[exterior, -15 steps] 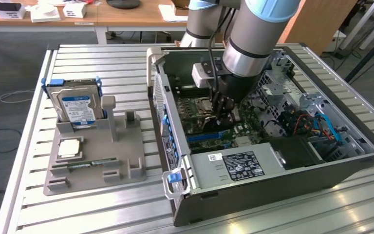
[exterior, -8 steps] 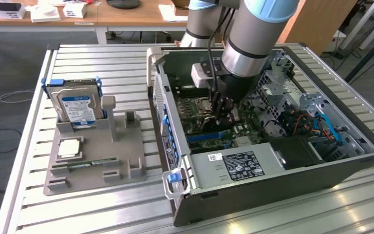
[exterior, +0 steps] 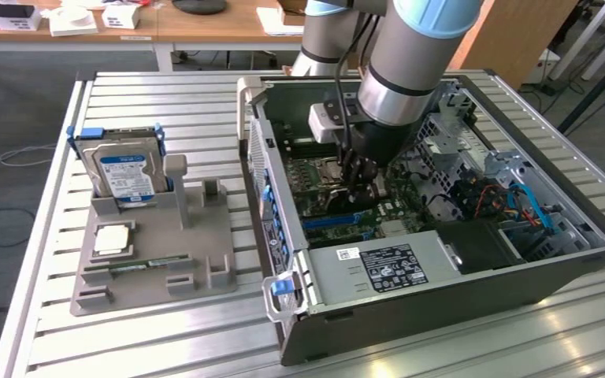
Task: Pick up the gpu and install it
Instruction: 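Insert the gpu into the slot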
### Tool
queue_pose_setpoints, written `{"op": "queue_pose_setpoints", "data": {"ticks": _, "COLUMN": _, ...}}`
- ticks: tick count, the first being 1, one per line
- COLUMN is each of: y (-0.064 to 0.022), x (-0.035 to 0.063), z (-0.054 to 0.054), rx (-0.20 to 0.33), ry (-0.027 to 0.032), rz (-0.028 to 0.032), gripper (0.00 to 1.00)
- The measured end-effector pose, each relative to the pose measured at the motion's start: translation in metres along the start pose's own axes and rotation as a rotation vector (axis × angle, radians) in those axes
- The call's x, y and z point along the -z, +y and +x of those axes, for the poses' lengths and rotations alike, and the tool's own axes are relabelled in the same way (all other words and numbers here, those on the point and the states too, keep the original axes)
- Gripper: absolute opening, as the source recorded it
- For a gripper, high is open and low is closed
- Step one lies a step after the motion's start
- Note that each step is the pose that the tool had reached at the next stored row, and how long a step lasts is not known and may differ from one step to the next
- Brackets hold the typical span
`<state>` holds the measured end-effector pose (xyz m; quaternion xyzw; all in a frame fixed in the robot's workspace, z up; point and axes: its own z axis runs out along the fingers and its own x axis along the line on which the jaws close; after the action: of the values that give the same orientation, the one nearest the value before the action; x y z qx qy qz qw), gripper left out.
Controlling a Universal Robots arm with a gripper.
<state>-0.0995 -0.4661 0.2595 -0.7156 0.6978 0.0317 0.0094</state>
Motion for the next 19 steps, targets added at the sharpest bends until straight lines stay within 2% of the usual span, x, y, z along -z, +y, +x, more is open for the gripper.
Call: {"op": "queue_pose_setpoints", "data": {"ticks": 19, "y": 0.0011, "x": -0.0018, "z": -0.0001, "rx": 0.004, "ry": 0.0002, "rz": 0.0018, "gripper": 0.27}}
